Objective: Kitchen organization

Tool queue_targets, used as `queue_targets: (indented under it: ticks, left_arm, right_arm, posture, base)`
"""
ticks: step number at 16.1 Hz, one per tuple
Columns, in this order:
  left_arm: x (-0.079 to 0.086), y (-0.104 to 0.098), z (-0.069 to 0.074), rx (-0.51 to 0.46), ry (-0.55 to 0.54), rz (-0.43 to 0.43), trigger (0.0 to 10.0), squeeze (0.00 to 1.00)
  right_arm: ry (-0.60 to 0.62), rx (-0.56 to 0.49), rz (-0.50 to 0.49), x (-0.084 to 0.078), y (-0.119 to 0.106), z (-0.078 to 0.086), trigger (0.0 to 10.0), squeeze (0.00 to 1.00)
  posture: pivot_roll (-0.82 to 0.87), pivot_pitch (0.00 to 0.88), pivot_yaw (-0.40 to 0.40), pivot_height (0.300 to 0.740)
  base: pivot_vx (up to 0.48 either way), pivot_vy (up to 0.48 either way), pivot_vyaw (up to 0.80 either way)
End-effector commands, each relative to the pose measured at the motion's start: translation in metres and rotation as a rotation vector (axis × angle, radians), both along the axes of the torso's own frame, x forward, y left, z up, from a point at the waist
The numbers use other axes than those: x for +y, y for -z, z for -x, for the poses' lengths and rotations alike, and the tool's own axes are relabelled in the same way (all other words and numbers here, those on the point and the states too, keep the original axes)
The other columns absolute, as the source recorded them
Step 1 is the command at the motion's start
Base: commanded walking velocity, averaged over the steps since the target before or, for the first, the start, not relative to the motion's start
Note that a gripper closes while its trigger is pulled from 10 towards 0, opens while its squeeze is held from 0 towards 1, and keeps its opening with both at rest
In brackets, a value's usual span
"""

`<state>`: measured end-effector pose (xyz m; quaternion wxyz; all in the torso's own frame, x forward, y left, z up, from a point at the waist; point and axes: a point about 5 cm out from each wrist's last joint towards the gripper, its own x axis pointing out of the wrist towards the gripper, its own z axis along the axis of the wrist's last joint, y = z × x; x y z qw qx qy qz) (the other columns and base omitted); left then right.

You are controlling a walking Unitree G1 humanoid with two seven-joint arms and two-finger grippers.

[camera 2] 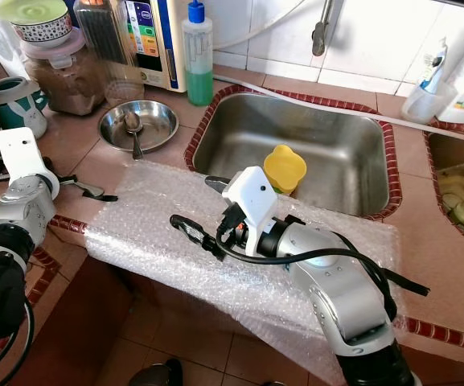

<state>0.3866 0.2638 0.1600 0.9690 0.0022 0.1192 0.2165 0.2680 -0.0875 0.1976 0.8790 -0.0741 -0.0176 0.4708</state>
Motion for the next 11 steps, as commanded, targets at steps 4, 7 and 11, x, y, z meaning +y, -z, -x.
queue_targets:
  ticks: [4,7,11]
  left_arm:
    - [-0.007,0.006,0.0,0.011,0.031,0.025,0.0,0.0]
    - [-0.016,0.005,-0.003,0.003,0.055,0.036,0.0,0.0]
    - [-0.039,0.011,-0.007,0.007,0.124,0.068,0.0,0.0]
  right_arm:
    - [0.009,-0.013,0.001,-0.001,-0.003,-0.002,10.0,0.0]
    - [0.012,-0.014,0.0,-0.002,-0.003,-0.002,10.0,0.0]
    - [0.014,-0.015,0.001,-0.002,-0.003,-0.003,10.0,0.0]
  posture:
    - [-0.06,0.15,0.02,0.74]
    - [-0.06,0.15,0.022,0.74]
    - [-0.05,0.149,0.02,0.74]
  base:
    - [0.0,0.0,0.0]
    - [0.0,0.0,0.0]
    - [0.0,0.0,0.0]
